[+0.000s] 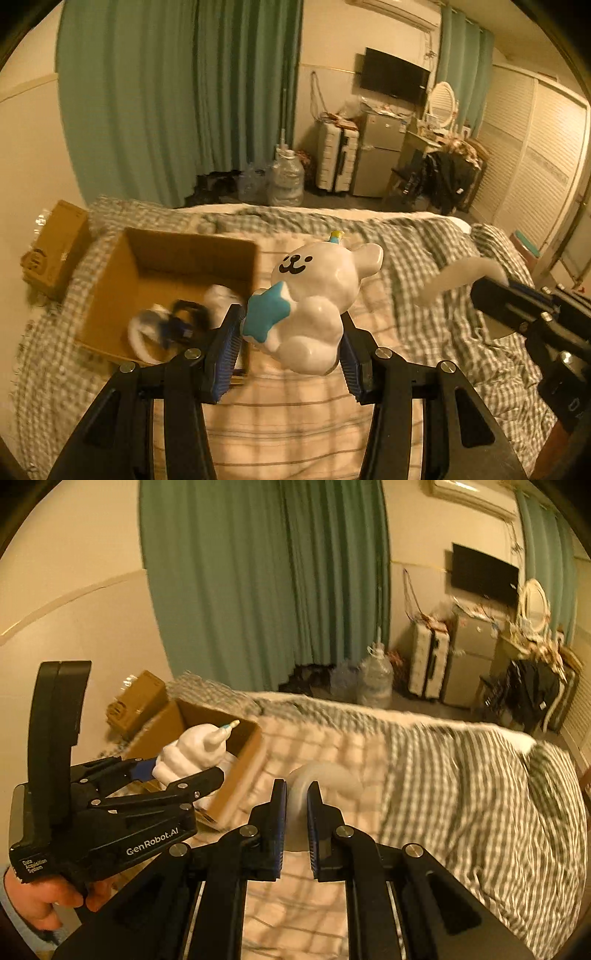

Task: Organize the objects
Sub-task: 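Lower the figure into the box with the left gripper while the right drops the tube in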

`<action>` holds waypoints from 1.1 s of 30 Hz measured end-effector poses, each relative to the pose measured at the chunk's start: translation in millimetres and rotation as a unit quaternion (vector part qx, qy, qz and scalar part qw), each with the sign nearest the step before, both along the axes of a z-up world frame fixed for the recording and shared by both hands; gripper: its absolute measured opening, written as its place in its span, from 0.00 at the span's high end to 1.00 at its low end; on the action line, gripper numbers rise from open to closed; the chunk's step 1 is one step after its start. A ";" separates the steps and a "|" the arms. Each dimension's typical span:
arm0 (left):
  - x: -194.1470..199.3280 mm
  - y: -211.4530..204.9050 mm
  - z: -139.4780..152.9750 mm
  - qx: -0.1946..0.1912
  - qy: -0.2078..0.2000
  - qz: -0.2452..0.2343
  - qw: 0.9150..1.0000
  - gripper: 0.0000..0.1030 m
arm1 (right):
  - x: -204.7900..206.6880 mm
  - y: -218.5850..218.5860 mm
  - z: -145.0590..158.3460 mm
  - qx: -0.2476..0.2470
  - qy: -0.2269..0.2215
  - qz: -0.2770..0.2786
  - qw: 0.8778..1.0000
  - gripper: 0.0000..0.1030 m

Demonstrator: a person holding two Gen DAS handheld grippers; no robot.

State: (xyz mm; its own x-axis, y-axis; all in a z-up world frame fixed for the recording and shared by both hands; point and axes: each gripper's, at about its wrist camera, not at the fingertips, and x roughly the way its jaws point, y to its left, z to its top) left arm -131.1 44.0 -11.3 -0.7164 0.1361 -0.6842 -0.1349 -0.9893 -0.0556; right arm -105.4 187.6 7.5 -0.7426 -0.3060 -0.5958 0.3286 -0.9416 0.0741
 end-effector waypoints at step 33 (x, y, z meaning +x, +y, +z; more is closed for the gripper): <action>-76.2 -139.2 -84.1 -0.014 -0.053 0.089 0.994 0.17 | -117.1 -156.1 -88.6 -0.019 -0.064 0.071 0.995 0.51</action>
